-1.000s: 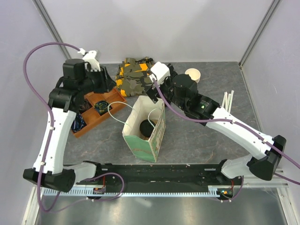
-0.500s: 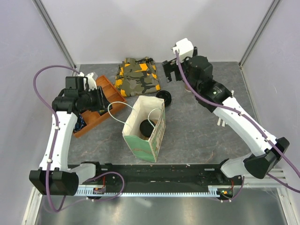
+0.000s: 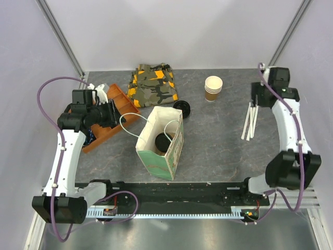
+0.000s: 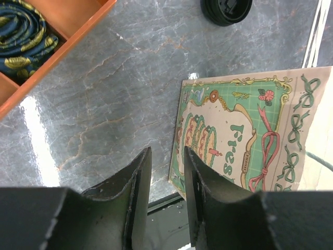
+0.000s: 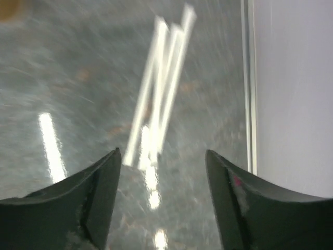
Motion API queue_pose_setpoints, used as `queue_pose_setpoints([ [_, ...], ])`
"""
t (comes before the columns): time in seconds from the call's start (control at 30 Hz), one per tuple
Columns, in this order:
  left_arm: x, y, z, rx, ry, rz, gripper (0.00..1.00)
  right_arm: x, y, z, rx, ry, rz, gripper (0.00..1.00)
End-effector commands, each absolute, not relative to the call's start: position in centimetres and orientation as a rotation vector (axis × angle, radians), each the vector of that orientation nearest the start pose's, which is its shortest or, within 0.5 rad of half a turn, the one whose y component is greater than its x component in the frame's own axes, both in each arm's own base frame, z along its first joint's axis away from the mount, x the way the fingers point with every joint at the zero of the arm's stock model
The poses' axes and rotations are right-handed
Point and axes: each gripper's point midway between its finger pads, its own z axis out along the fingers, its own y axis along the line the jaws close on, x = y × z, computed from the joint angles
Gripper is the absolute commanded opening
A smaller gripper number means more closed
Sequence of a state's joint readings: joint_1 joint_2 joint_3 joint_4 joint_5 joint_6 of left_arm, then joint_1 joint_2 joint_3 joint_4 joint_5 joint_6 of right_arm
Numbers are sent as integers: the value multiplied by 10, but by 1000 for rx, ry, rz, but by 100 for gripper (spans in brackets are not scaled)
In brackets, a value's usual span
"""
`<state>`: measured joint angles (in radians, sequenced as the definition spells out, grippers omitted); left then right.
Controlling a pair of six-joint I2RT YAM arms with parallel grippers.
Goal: Pack the takeout coffee
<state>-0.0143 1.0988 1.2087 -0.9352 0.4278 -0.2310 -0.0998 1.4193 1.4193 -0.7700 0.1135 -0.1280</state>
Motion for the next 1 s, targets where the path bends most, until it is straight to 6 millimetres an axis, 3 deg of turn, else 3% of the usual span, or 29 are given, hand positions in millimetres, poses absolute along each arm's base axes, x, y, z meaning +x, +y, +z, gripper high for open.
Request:
queue_pose_setpoints([
  [0.0, 266, -90, 256, -50, 2304, -663, 38, 342, -96, 165, 63, 2639, -156, 67],
  [0.03, 265, -89, 256, -58, 2303, -660, 38, 346, -101, 160, 60, 2658, -158, 63],
  [0.07, 265, -88, 255, -60, 2303, -658, 38, 351, -104, 142, 63, 2714, -145, 56],
  [0.13, 266, -87, 253, -72, 2300, -651, 38, 366, -110, 136, 55, 2712, -150, 52],
  [0.17, 265, -87, 254, -74, 2294, -651, 38, 374, -112, 118, 55, 2752, -138, 48],
  [0.23, 265, -88, 253, -80, 2288, -652, 39, 394, -118, 116, 56, 2744, -142, 46],
  [0.27, 266, -87, 253, -81, 2285, -651, 39, 401, -120, 97, 73, 2788, -134, 42],
  [0.33, 266, -86, 254, -76, 2285, -638, 38, 418, -125, 96, 80, 2779, -137, 41],
  [0.37, 266, -85, 254, -73, 2282, -633, 39, 423, -125, 82, 84, 2804, -128, 41],
  [0.43, 267, -85, 257, -57, 2274, -623, 39, 438, -128, 84, 77, 2781, -143, 40],
  [0.63, 268, -83, 257, -57, 2276, -615, 39, 453, -127, 60, 52, 2817, -168, 38],
  [0.97, 269, -83, 257, -43, 2280, -608, 40, 461, -121, 44, 26, 2829, -175, 35],
])
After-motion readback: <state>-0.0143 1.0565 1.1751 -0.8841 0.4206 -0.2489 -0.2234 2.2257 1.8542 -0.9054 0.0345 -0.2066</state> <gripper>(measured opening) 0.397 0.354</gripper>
